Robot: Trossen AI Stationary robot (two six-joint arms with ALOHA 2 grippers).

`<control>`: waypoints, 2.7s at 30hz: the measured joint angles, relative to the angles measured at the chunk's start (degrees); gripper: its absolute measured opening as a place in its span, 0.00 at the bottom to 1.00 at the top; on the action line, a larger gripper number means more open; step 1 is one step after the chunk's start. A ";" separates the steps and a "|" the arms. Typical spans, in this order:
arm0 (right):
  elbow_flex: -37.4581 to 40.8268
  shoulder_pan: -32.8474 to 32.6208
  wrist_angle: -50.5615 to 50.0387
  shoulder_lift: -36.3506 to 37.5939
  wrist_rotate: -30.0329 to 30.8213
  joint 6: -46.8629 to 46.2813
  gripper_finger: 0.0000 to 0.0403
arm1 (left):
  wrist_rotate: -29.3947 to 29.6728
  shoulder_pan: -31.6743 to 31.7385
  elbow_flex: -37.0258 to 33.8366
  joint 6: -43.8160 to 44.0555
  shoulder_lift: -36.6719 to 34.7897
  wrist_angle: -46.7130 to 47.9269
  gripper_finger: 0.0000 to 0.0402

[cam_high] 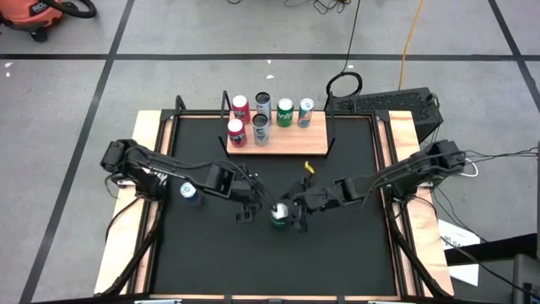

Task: Place canned beverage on shelf
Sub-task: Put the green soda can on the shelf aligned with the other green soda can

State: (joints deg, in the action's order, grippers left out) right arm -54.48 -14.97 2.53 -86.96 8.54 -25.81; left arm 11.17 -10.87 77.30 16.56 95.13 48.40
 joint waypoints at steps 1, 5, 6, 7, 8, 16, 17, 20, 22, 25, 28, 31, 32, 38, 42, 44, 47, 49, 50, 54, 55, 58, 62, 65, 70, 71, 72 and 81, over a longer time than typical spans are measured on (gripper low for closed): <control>-0.02 0.21 1.92 -1.01 -1.11 -0.01 0.95 | 0.84 0.00 -0.01 0.99 -0.27 1.08 0.95; -0.08 -0.26 2.79 -3.42 -0.71 -0.32 0.99 | 3.44 0.00 -0.02 5.28 -0.55 4.92 0.95; -0.08 -0.64 2.80 -3.87 0.43 -0.20 0.99 | 3.69 0.00 -0.04 6.22 -0.59 6.35 0.95; -0.08 -0.99 2.79 -4.15 1.33 0.32 0.99 | 3.81 0.00 -0.07 6.91 -0.61 7.32 0.95; -0.08 -1.33 2.83 -4.64 2.07 1.03 0.99 | 3.91 0.00 -0.07 7.12 -0.64 7.58 0.95; -0.08 -0.89 3.10 -7.93 3.59 0.07 0.96 | 3.95 0.08 -0.09 8.90 -0.71 8.37 0.95; -0.08 -0.79 3.09 -7.93 3.68 -0.29 0.94 | 3.96 0.15 -0.14 9.90 -1.10 8.37 0.95; -0.08 -0.64 3.36 -7.82 3.48 -0.67 0.84 | 4.35 0.36 -0.15 11.70 -3.25 8.14 0.95; -0.08 -0.61 3.14 -7.60 3.36 -0.53 0.76 | 5.89 0.67 -0.15 12.13 -5.26 8.40 0.95; -0.08 -0.18 3.20 -7.58 3.16 -0.18 0.69 | 9.08 1.67 -0.15 12.09 -8.89 9.72 0.95; -0.77 0.92 1.76 -7.00 1.50 1.09 0.69 | 11.44 3.41 -0.15 11.61 -12.92 12.41 0.95; -3.62 2.47 -1.86 -5.20 1.52 3.55 0.69 | 12.75 5.96 -0.15 9.77 -16.75 13.78 0.95; -5.02 3.24 -3.38 -4.27 1.52 4.62 0.69 | 12.91 6.88 -0.15 8.76 -18.08 13.70 0.95; -12.74 11.87 -15.68 -1.15 1.72 9.50 0.69 | 12.89 14.25 -0.15 -4.02 -22.38 10.78 0.95; -14.04 19.83 -18.60 -0.41 1.86 11.21 0.69 | 11.32 21.58 -0.15 -12.22 -23.01 8.35 0.95; -14.14 24.16 -18.75 -0.50 -0.26 11.83 0.69 | 9.10 25.39 -0.15 -15.04 -22.97 7.41 0.95; -14.03 29.89 -18.60 -1.23 -4.70 12.55 0.69 | 4.94 30.57 -0.15 -18.85 -22.97 7.02 0.95; -14.03 33.03 -17.73 -1.56 -6.53 13.40 0.69 | 2.45 33.55 -0.15 -21.00 -22.97 6.51 0.95; -14.03 34.47 -17.18 -1.68 -7.34 13.96 0.69 | 1.28 34.93 -0.15 -22.08 -22.96 6.00 0.95; -14.03 38.36 -13.48 -3.49 -10.48 15.84 0.69 | -3.53 39.92 -0.15 -25.73 -22.97 3.25 0.95; -14.03 39.01 -12.53 -4.27 -11.33 16.24 0.69 | -4.66 40.95 -0.15 -26.29 -22.95 2.40 0.95; -14.03 40.42 -9.82 -7.07 -12.90 17.06 0.69 | -7.18 43.49 -0.51 -27.59 -22.97 -0.05 0.95; -14.11 41.60 -9.05 -9.31 -14.91 16.45 0.69 | -8.21 45.90 -0.74 -28.11 -22.93 0.84 0.95; -14.12 41.96 -9.15 -9.41 -14.76 17.02 0.70 | -8.20 46.90 -0.74 -29.23 -22.95 1.11 0.95; -14.11 43.26 -8.59 -9.46 -14.86 18.00 0.71 | -10.50 48.31 -0.74 -29.53 -22.95 1.01 0.95; -14.09 43.52 -8.56 -9.46 -14.86 18.14 0.71 | -10.89 48.51 -0.74 -29.48 -22.95 1.01 0.95; -14.09 43.67 -8.50 -9.46 -14.85 18.17 0.72 | -11.01 48.59 -0.74 -29.41 -22.95 1.01 0.95; -14.07 43.73 -6.97 -9.22 -17.99 17.15 0.88 | -11.03 48.76 -0.74 -28.89 -22.96 1.90 0.95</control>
State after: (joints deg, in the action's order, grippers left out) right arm -68.55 28.75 -4.44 -96.18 -9.44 -8.67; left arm 0.14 37.89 76.55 -12.33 72.17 50.30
